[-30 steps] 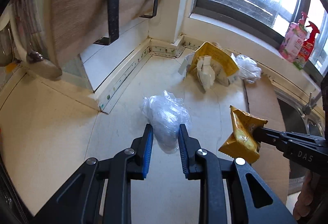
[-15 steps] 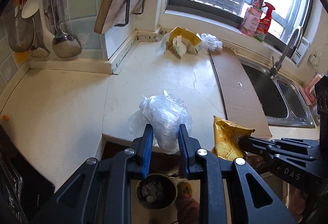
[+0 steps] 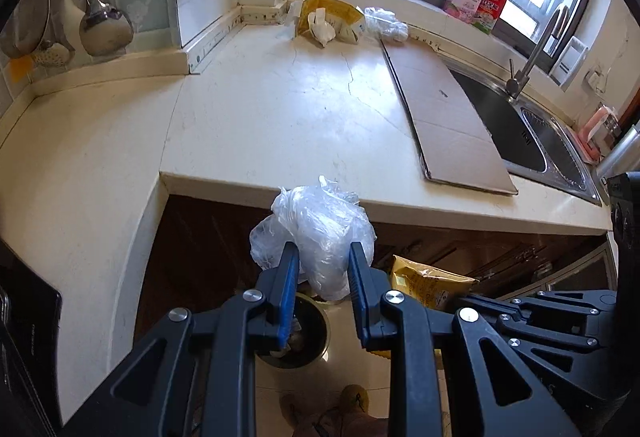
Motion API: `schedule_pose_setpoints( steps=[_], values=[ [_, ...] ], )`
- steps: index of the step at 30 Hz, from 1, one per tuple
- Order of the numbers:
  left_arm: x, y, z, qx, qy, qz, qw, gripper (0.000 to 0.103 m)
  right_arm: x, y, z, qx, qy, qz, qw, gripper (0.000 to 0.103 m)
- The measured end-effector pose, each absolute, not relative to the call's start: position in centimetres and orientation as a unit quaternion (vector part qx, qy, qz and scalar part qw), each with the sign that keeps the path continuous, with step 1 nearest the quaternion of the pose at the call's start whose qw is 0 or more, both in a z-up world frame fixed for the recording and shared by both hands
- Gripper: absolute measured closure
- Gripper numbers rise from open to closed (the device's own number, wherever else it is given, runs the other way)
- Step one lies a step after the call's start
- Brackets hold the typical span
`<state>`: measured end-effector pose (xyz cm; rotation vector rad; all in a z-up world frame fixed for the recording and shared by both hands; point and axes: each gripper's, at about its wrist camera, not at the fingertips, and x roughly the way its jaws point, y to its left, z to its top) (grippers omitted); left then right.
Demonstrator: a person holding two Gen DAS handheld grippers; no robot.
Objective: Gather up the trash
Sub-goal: 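Carry both items down over the floor bin and open both tools, then raise both empty tools back up to the counter trash pile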
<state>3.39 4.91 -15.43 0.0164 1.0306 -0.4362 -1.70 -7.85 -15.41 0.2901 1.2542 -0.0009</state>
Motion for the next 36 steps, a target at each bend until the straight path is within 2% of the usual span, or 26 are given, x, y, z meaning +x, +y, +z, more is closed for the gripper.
schedule_pose_setpoints(
  steps=[10,22,27,31,33,36],
  values=[
    [1.3,5.9,-27.6,-0.020,0.583,-0.156,0.797,0.081,-2.4,-9.8,-26.8,0.148,0.656,-0.021,0.740,0.102],
    [1.9,8.4,-52.3,-0.056,0.679,-0.098,0.725,0.077,0.2,-8.0,-50.5,0.115,0.732,-0.031,0.671,0.102],
    [3.0,9.3,-61.0,-0.049,0.696,-0.079,0.712,0.067,2.4,-6.7,-58.4,0.103,0.739,-0.031,0.665,0.098],
    [3.3,9.5,-64.0,-0.027,0.695,-0.068,0.715,0.039,3.3,-6.2,-63.1,0.089,0.753,-0.044,0.650,0.095],
    [3.2,9.4,-64.3,-0.019,0.690,-0.070,0.721,0.036,3.4,-6.2,-64.3,0.099,0.755,-0.044,0.647,0.091],
    [2.7,9.6,-64.5,-0.008,0.685,-0.070,0.725,0.035,2.8,-6.4,-64.5,0.103,0.755,-0.041,0.646,0.079]
  ],
)
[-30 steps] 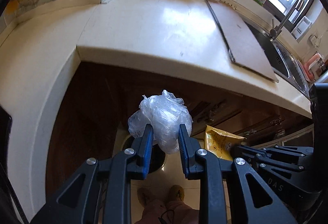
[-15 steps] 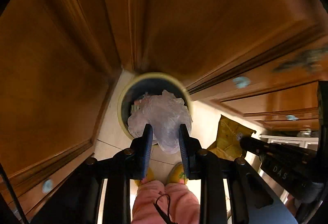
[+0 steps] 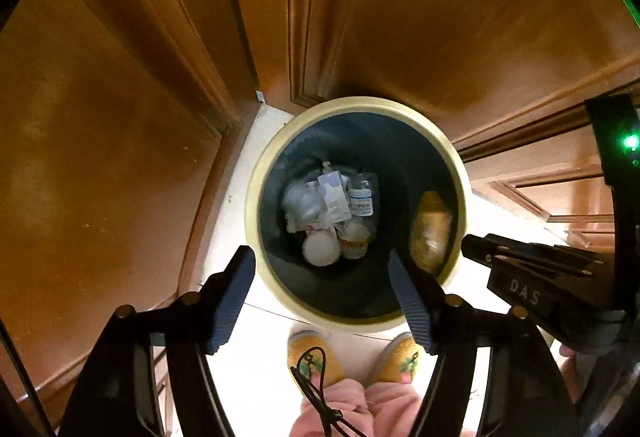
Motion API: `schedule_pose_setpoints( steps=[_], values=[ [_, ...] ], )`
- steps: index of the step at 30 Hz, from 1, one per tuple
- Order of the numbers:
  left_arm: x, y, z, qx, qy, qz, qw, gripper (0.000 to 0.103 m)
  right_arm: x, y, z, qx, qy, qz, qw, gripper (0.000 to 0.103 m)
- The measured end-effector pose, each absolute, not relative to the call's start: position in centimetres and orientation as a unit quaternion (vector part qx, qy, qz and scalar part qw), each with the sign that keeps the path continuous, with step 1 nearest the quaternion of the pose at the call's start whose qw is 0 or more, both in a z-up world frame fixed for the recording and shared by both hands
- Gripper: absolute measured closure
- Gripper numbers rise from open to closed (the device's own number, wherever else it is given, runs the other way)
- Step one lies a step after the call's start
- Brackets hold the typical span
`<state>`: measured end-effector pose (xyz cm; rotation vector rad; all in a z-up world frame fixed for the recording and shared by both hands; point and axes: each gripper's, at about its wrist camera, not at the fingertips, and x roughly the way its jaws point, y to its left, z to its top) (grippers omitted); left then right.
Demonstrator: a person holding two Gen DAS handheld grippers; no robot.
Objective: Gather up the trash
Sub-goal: 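Raise both empty tools back up to the counter trash pile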
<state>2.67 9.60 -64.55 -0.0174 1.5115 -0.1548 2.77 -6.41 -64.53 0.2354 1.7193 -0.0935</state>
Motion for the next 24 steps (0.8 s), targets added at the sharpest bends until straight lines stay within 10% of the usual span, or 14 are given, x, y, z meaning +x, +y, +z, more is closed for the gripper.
schedule_pose_setpoints(
  steps=[11,24],
  values=[
    [2.0,9.3,-61.0,0.010,0.671,-0.057,0.739,0.035,-0.3,-6.3,-61.9,0.125,0.754,-0.031,0.644,0.076],
    [0.8,8.4,-44.1,0.034,0.635,-0.061,0.769,0.034,-3.6,-8.0,-43.5,0.152,0.719,-0.021,0.678,0.076]
  ],
)
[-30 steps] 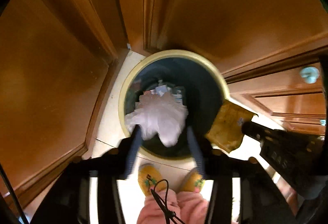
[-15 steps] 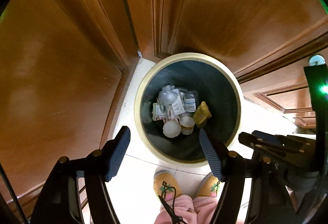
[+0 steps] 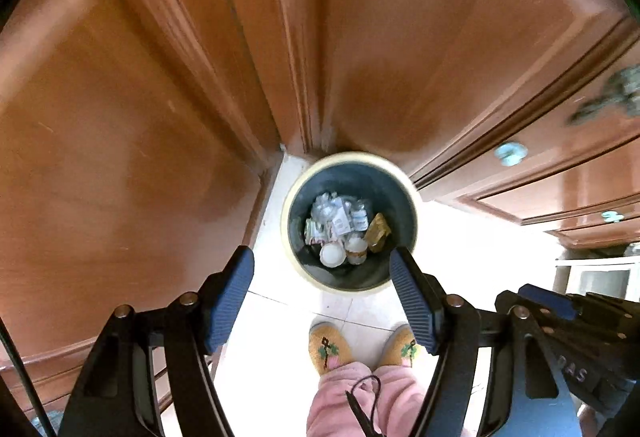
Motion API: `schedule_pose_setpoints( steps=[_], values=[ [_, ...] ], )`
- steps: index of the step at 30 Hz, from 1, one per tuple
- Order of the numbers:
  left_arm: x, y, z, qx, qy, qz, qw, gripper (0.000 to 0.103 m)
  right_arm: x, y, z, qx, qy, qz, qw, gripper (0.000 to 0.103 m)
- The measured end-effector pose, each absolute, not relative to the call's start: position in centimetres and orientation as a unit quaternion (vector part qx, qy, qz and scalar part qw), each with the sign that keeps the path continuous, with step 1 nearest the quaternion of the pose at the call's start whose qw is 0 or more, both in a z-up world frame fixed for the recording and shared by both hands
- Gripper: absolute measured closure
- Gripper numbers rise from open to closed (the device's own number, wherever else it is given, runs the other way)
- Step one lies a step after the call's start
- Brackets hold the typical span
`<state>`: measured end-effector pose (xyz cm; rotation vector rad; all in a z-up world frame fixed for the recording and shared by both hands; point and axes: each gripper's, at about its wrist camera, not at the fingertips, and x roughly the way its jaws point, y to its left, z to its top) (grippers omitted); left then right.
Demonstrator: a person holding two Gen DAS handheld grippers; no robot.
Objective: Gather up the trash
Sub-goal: 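Raise both empty tools back up to the counter trash pile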
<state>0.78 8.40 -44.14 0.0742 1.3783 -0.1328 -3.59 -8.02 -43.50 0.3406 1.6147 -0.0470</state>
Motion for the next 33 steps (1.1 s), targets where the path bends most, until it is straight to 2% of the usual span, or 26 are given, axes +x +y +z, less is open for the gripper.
schedule_pose_setpoints(
  steps=[7,16,24,27,29,33],
  values=[
    [0.2,6.5,-30.8,0.035,0.591,-0.096,0.800,0.034,-4.0,-7.5,-30.3,0.119,0.673,-0.008,0.730,0.076],
    [-0.5,5.0,-15.5,0.069,0.504,-0.128,0.851,0.024,-3.5,-9.1,-16.8,0.115,0.595,-0.004,0.795,0.076],
    [1.8,6.3,-6.7,0.042,0.441,-0.129,0.887,0.021,-3.0,-9.8,-8.3,0.086,0.522,-0.019,0.848,0.076],
    [2.6,6.3,-4.7,0.040,0.419,-0.138,0.896,0.020,-2.5,-10.1,-6.1,0.091,0.499,-0.027,0.862,0.076],
    [3.1,5.9,-3.1,0.046,0.406,-0.147,0.901,0.013,-2.1,-10.1,-4.7,0.091,0.480,-0.035,0.872,0.076],
    [4.5,4.5,-1.7,0.048,0.384,-0.157,0.909,0.013,-1.4,-10.7,-2.4,0.091,0.450,-0.054,0.887,0.076]
  ],
)
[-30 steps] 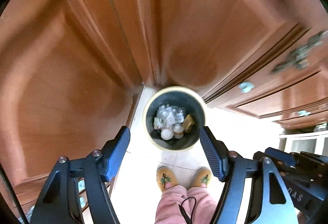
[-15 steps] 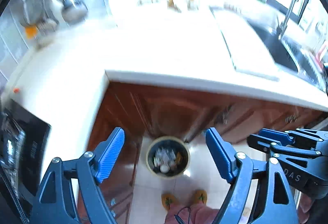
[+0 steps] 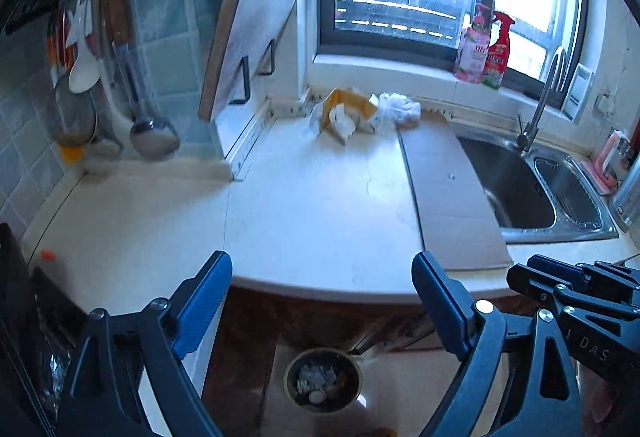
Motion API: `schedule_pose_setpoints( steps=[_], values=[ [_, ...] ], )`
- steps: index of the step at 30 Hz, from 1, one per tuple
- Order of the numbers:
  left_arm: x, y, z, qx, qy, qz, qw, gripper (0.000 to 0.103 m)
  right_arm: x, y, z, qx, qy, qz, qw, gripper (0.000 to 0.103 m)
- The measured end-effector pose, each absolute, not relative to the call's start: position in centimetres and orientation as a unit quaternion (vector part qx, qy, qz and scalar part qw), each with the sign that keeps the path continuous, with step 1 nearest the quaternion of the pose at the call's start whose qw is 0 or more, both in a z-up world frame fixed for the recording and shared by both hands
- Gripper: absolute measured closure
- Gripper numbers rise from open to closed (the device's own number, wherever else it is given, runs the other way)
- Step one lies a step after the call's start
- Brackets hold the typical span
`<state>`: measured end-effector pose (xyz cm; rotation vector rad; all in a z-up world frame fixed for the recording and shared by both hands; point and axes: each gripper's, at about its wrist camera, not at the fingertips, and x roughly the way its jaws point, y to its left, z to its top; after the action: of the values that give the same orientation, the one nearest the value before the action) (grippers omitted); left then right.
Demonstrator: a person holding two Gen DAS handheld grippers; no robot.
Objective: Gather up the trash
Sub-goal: 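Raise both empty tools back up to the counter trash pile, then grasp the yellow paper bag with the left tool while the right tool grasps the clear plastic wrap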
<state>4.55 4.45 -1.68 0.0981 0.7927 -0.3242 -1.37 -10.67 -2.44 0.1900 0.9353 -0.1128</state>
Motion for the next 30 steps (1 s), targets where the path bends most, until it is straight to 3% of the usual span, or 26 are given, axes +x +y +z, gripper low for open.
schedule_pose_setpoints(
  steps=[6,8,13,23,26,30],
  values=[
    [7.5,2.3,-0.9,0.069,0.366,-0.175,0.911,0.013,-0.6,-12.9,0.1,0.105,0.426,-0.078,0.895,0.074],
    [8.4,1.7,-0.7,0.070,0.362,-0.178,0.912,0.013,0.3,-14.2,0.6,0.108,0.422,-0.085,0.896,0.067],
    [12.5,-0.3,-0.6,0.079,0.356,-0.175,0.915,0.008,3.2,-18.1,1.3,0.123,0.416,-0.094,0.896,0.066],
    [25.4,-7.3,-1.1,0.125,0.364,-0.136,0.913,0.005,16.4,-28.1,3.4,0.150,0.408,-0.060,0.899,0.065],
    [30.0,-9.9,-1.7,0.150,0.365,-0.115,0.912,0.004,21.1,-30.8,2.9,0.152,0.413,-0.049,0.896,0.059],
    [36.9,-12.4,-4.0,0.168,0.386,-0.086,0.903,0.004,27.4,-34.0,0.3,0.177,0.432,-0.028,0.884,0.057]
  ],
)
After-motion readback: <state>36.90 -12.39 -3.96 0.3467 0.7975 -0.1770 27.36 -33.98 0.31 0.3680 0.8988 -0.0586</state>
